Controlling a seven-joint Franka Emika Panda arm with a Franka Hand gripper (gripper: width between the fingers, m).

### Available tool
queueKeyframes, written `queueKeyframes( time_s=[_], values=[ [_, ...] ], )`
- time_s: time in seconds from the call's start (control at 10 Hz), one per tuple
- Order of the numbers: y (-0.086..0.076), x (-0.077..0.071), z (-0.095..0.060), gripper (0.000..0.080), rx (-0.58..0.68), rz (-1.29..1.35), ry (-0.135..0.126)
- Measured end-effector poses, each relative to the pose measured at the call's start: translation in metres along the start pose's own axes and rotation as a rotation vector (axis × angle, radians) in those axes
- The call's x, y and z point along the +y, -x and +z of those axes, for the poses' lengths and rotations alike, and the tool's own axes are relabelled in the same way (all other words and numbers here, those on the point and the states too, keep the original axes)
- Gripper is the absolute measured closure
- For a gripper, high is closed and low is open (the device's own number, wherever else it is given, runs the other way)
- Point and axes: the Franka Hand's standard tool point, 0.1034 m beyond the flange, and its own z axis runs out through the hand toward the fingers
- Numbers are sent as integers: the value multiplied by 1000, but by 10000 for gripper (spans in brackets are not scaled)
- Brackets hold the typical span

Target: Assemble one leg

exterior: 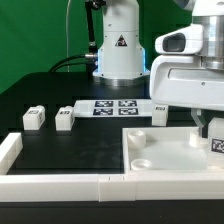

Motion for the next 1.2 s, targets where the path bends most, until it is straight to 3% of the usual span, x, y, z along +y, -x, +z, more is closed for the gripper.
queueKeyframes(
  time_s=[0.4, 0.7, 0.8, 0.9, 1.0, 1.2],
  values=[
    [0, 1, 0, 508, 7, 439, -10],
    [0, 1, 1, 502, 5, 491, -10],
    [0, 1, 1, 308, 5, 449, -10],
    [1, 0, 0, 308, 5, 419, -11],
    [1, 0, 0, 187, 8, 288, -8],
    [7, -2, 2, 156, 4, 59, -6]
  ],
)
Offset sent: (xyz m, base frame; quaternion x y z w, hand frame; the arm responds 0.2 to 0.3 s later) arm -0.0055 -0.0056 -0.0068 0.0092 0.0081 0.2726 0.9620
